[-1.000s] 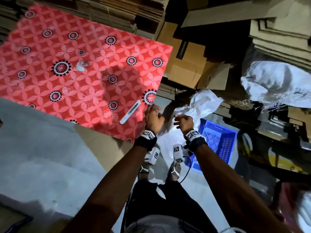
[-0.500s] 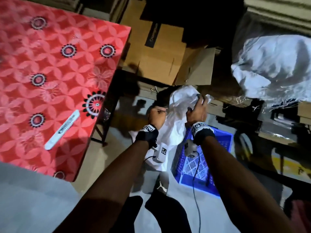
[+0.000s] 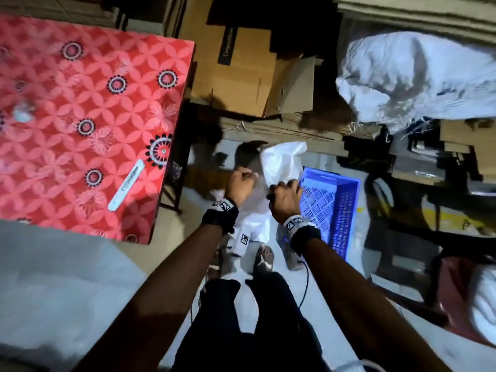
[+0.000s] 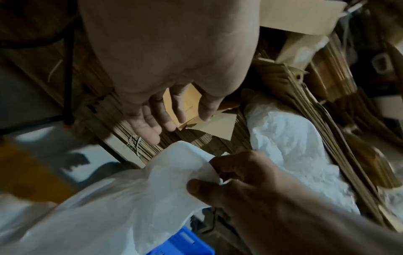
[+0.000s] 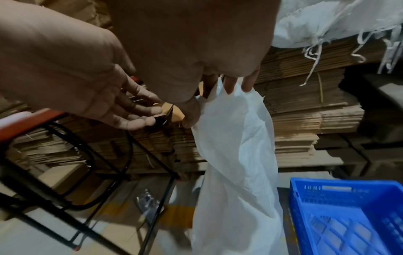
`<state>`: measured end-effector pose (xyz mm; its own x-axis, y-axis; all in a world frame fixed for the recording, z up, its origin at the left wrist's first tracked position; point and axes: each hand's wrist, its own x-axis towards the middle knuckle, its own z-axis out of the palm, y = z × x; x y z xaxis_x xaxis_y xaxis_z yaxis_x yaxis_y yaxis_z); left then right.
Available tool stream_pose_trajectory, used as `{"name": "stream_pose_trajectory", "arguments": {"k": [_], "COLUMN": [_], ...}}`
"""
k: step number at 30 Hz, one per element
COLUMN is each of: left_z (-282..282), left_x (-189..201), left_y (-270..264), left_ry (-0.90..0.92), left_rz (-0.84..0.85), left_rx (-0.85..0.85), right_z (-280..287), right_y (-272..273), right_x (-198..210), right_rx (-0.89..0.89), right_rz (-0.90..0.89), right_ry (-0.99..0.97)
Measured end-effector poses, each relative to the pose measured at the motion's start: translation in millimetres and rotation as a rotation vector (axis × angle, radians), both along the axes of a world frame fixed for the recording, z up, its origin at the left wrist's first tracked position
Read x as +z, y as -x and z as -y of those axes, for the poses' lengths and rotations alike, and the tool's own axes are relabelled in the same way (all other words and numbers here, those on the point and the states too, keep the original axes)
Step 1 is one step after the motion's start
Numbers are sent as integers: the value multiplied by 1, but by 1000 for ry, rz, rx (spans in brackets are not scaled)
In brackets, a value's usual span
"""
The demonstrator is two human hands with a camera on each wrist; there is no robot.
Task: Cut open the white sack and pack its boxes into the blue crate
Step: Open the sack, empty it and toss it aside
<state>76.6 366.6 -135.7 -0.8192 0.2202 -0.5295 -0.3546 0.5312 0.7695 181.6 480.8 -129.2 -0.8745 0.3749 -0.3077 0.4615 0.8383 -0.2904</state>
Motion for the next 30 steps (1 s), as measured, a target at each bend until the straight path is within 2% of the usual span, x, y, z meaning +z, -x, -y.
{"name": "stream_pose_trajectory", "arguments": {"k": [2, 4, 6, 8, 10, 12, 14, 17, 19, 20, 21, 23, 25, 27, 29, 30], "left_z": [14, 19, 26, 36, 52, 76, 102, 148, 170, 183, 190, 207, 227, 245, 256, 261], "left_x": [24, 43, 53, 68, 70, 70, 60, 48, 51, 53, 55, 62, 63, 62, 59, 58], "left_y": [-24, -43, -67, -92, -113, -135, -151, -179, -200, -211, -218, -228, -231, -230, -229, -230], "left_ry": [34, 107, 238, 368, 441, 482, 433, 318, 299, 290, 277, 232, 196, 242, 308, 324], "left_rz": [-19, 94, 155, 133, 67, 35, 9, 32, 43, 32, 32, 17, 0, 0, 9, 24], "left_rx": [-33, -53, -149, -302, -335, -338, -340, -404, -423, -424, -431, -460, -467, -432, -435, -452], "right_z": [21, 40, 61, 78, 92, 109, 125, 145, 149, 152, 152, 152, 151, 147, 142, 141], "right_y": [-39, -64, -93, -119, -143, -168, -189, -212, -218, -222, -223, -229, -235, -240, -245, -247], "right_x": [21, 41, 57, 63, 64, 78, 89, 94, 97, 95, 93, 94, 98, 99, 91, 87], "right_rx": [49, 130, 194, 237, 237, 114, -119, -478, -619, -656, -652, -492, -292, -181, -94, -48], "right_rz": [-17, -6, -17, -22, -39, -97, -102, 74, 209, 202, 148, 88, 274, 379, 398, 366], "right_ry": [1, 1, 39, 58, 76, 102, 146, 88, 56, 3, -71, -231, -391, -513, -491, -417]}}
